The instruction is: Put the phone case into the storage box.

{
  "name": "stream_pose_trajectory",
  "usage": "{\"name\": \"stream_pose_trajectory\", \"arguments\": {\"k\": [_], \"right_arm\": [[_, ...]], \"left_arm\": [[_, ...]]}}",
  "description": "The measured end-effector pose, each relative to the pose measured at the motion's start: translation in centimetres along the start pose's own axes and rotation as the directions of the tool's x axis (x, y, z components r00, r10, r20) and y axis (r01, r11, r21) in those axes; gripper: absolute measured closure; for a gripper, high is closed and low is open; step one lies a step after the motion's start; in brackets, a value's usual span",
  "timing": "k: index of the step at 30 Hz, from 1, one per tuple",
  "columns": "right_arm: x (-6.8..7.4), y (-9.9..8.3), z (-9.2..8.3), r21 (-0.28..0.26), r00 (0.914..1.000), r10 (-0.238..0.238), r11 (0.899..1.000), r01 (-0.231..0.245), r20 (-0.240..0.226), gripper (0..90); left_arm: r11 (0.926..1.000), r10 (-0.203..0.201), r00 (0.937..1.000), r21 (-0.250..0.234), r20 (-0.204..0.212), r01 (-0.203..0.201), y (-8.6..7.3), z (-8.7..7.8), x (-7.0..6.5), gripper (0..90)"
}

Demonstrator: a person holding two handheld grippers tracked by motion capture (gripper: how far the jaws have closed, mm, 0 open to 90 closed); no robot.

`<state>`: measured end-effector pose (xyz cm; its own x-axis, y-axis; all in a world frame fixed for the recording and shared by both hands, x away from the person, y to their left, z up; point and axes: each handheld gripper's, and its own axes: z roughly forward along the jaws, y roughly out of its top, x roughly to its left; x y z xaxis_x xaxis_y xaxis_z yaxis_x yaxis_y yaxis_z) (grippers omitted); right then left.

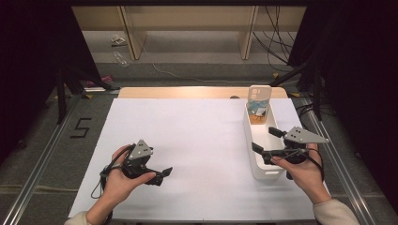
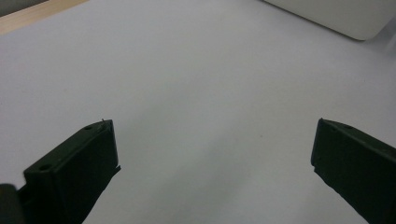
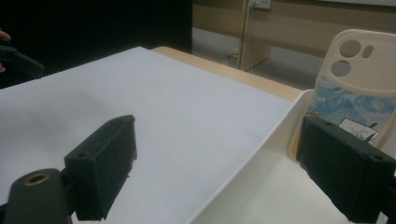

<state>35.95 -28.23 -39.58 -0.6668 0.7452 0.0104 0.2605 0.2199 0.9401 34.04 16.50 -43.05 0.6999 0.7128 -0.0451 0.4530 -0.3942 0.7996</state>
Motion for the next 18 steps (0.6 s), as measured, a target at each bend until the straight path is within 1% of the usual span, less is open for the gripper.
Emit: {"name": "stream_pose_trajectory", "arguments": {"k": [4,7,14,18], "right_arm": [[0.4,-0.6,-0.5,0.004,0.9999,-0.01,1.0,0.01,-0.011,13.1],[0.6,-1.0,-1.0,0.001,0.9998,-0.008,1.0,0.008,-0.018,13.3],[0.6,-1.9,-2.0,-0.009,0.9999,-0.01,1.0,0.01,-0.011,13.6],[0.7,-2.4,-2.5,-0.004,0.9999,-0.011,1.0,0.011,-0.006,13.8]], "left_arm": [[1.0,-0.002,1.0,-0.002,-0.002,0.002,0.0,-0.1,0.0,0.1],[1.0,-0.002,1.0,-0.004,-0.002,0.002,0.0,-0.1,0.0,0.1],[1.0,0.0,1.0,-0.003,-0.003,0.0,0.0,-0.1,0.0,0.1],[1.0,0.002,1.0,-0.003,-0.004,-0.002,0.0,-0.2,0.0,0.1]]}}
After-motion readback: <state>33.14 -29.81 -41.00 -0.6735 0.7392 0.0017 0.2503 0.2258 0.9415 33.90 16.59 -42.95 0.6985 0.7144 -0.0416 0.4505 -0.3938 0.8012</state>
